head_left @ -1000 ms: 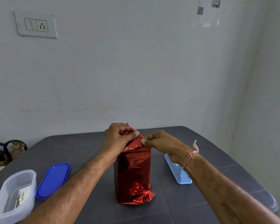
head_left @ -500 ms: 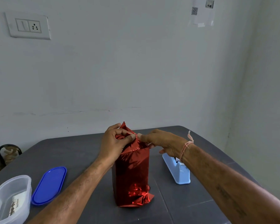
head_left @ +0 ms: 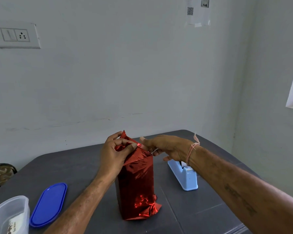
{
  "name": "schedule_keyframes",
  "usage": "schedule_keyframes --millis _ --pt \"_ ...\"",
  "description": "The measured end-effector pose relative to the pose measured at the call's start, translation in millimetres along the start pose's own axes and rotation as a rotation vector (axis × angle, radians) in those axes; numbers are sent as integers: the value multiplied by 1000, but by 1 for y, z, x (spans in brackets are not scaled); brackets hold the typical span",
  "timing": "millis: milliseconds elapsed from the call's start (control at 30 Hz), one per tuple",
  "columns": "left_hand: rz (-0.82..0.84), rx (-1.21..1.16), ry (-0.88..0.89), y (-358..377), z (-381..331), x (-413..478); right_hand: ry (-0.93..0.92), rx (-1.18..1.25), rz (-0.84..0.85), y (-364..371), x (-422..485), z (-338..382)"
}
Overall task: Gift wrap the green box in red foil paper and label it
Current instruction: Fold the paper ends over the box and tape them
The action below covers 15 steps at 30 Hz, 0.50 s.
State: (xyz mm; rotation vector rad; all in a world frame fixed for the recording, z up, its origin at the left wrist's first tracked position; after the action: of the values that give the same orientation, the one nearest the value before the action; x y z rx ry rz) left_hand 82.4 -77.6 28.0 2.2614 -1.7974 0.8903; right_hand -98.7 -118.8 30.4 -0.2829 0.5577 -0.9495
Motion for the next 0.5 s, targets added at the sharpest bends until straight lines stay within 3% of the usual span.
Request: schedule_keyframes --millis 500 --pt "10 -10 0 2 -1 -1 -151 -301 6 -6 12 29"
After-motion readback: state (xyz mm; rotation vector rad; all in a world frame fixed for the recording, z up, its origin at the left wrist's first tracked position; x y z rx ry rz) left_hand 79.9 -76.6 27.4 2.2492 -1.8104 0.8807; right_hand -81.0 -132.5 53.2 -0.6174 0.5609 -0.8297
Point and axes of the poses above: each hand's wrist, its own x-axis towards the middle knuckle, its own y-axis out of the palm, z = x × y, the point moved 7 cm from there along x, towards the middle knuckle, and after that the axes turned 7 degrees about z, right-handed, at the moved point
